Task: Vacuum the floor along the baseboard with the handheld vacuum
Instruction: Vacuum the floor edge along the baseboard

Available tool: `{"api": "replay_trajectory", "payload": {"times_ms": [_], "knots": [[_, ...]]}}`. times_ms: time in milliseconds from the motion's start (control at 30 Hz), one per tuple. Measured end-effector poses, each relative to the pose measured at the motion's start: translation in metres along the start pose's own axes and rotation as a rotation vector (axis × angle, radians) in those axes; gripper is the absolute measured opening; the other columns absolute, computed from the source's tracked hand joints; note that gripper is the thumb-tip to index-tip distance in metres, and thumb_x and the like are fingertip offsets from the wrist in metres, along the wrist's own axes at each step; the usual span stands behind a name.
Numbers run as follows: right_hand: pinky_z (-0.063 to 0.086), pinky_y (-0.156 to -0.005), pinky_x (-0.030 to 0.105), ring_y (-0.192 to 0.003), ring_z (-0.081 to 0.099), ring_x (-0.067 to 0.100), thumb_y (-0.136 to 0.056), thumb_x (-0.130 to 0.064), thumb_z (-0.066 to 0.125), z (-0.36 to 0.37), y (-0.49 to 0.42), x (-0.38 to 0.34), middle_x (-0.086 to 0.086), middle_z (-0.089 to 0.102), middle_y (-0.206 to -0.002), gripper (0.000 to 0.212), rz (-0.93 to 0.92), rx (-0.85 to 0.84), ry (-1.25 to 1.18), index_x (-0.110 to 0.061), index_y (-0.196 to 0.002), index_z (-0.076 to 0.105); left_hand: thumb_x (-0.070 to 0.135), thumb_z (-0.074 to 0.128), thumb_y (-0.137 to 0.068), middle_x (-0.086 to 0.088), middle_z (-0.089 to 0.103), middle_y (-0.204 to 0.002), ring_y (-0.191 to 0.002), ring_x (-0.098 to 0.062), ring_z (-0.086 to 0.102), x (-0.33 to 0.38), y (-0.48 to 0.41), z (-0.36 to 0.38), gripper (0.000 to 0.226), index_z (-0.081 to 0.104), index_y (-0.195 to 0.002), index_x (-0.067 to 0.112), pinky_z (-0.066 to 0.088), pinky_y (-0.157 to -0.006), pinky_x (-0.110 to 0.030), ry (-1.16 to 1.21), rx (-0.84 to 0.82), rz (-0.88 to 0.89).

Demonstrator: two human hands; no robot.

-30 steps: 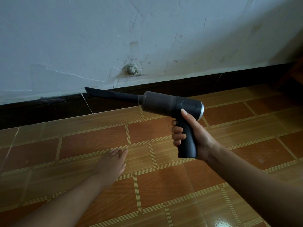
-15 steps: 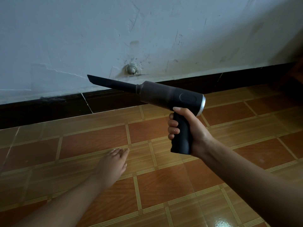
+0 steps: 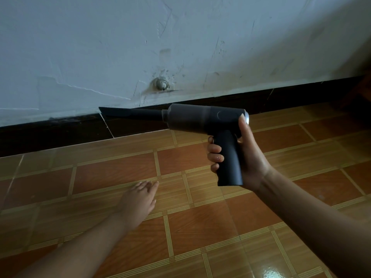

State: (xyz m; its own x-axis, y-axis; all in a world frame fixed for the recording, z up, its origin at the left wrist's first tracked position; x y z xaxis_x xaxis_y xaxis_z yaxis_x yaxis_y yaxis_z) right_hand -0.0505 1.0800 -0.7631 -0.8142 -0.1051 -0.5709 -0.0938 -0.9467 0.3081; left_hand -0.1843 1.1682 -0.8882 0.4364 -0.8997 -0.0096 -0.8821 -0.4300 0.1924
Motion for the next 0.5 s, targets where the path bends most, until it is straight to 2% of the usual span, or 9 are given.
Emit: {"api": "replay_trajectory", "payload": {"times_ms": [67, 100, 167, 200, 233, 267, 367, 400, 500], "knots": [[0.047, -0.047, 0.024, -0.048, 0.048, 0.01, -0.059, -0.065, 0.07, 0.0, 0.0, 0.002, 0.001, 0.05, -0.064, 0.065, 0.013, -0.001, -0.003, -0.008, -0.084, 0.055, 0.031, 0.045, -0.097, -0.01, 0.044, -0.143, -0.135, -0.023, 0.039, -0.002, 0.0, 0.001, 0.055, 0.029, -0.145, 0.01, 0.027, -0.111, -0.031, -0.009, 0.028, -0.002], [0.047, -0.045, 0.024, -0.047, 0.048, 0.01, -0.059, -0.066, 0.069, -0.001, 0.0, 0.003, 0.0, 0.05, -0.062, 0.064, 0.019, 0.012, -0.005, -0.008, -0.083, 0.056, 0.033, 0.055, -0.092, -0.011, 0.053, -0.136, -0.128, -0.023, 0.048, -0.001, 0.0, 0.0, 0.056, 0.04, -0.14, 0.01, 0.035, -0.106, -0.032, -0.032, 0.035, 0.008], [0.045, -0.042, 0.022, -0.044, 0.046, 0.008, -0.063, -0.067, 0.064, -0.003, 0.001, 0.005, -0.001, 0.049, -0.059, 0.062, 0.026, 0.061, 0.002, -0.008, -0.08, 0.054, 0.036, 0.083, -0.065, -0.008, 0.071, -0.105, -0.098, -0.02, 0.068, -0.001, -0.001, 0.0, 0.061, 0.065, -0.117, 0.01, 0.053, -0.085, -0.03, -0.073, 0.081, 0.037], [0.044, -0.041, 0.021, -0.043, 0.045, 0.008, -0.066, -0.067, 0.059, -0.005, 0.001, 0.006, -0.002, 0.048, -0.058, 0.06, 0.026, 0.095, 0.017, -0.009, -0.079, 0.053, 0.035, 0.089, -0.052, -0.006, 0.074, -0.092, -0.086, -0.018, 0.071, -0.002, -0.001, 0.0, 0.062, 0.071, -0.106, 0.01, 0.056, -0.075, -0.029, -0.08, 0.095, 0.038], [0.043, -0.04, 0.02, -0.042, 0.044, 0.007, -0.069, -0.066, 0.055, -0.006, 0.002, 0.006, -0.002, 0.047, -0.056, 0.057, 0.022, 0.129, 0.034, -0.009, -0.079, 0.052, 0.034, 0.091, -0.048, -0.005, 0.075, -0.088, -0.082, -0.018, 0.072, -0.002, -0.002, 0.0, 0.063, 0.072, -0.103, 0.01, 0.057, -0.071, -0.029, -0.071, 0.107, 0.034], [0.042, -0.04, 0.02, -0.041, 0.043, 0.007, -0.071, -0.063, 0.053, -0.006, 0.002, 0.006, -0.002, 0.046, -0.056, 0.054, 0.015, 0.157, 0.046, -0.01, -0.078, 0.051, 0.033, 0.089, -0.053, -0.006, 0.074, -0.092, -0.086, -0.019, 0.071, -0.002, -0.003, 0.0, 0.062, 0.07, -0.108, 0.01, 0.056, -0.075, -0.03, -0.066, 0.098, 0.025], [0.041, -0.04, 0.02, -0.04, 0.041, 0.007, -0.073, -0.053, 0.055, -0.006, 0.004, 0.001, -0.003, 0.043, -0.055, 0.043, -0.033, 0.218, 0.056, -0.011, -0.075, 0.05, 0.031, 0.064, -0.086, -0.011, 0.061, -0.126, -0.119, -0.024, 0.056, -0.001, -0.002, 0.003, 0.055, 0.049, -0.134, 0.01, 0.043, -0.101, -0.034, -0.037, 0.068, 0.016], [0.041, -0.04, 0.019, -0.04, 0.041, 0.007, -0.072, -0.05, 0.056, -0.006, 0.004, -0.001, -0.003, 0.043, -0.055, 0.04, -0.056, 0.237, 0.053, -0.011, -0.074, 0.049, 0.031, 0.063, -0.086, -0.011, 0.061, -0.126, -0.119, -0.024, 0.056, 0.0, -0.002, 0.002, 0.055, 0.049, -0.134, 0.009, 0.043, -0.102, -0.034, -0.048, 0.083, 0.017], [0.04, -0.041, 0.018, -0.04, 0.04, 0.007, -0.072, -0.046, 0.058, -0.006, 0.005, -0.006, -0.003, 0.042, -0.054, 0.036, -0.116, 0.272, 0.04, -0.012, -0.073, 0.049, 0.034, 0.089, -0.054, -0.007, 0.074, -0.092, -0.086, -0.02, 0.071, 0.001, -0.003, 0.002, 0.062, 0.07, -0.107, 0.008, 0.057, -0.075, -0.031, -0.07, 0.087, 0.045]]}}
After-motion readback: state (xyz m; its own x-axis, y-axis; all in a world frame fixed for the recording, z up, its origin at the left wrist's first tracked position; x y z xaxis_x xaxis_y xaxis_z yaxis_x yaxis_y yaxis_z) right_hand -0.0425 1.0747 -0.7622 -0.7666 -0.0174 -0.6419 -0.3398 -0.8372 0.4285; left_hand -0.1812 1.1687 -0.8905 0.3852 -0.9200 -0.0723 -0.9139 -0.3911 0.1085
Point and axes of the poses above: each hand's wrist, its own y-axis away from the middle knuckle, its own z-axis out of the palm, x = y × z, the point moved 10 cm from there along -y, towards the middle knuckle
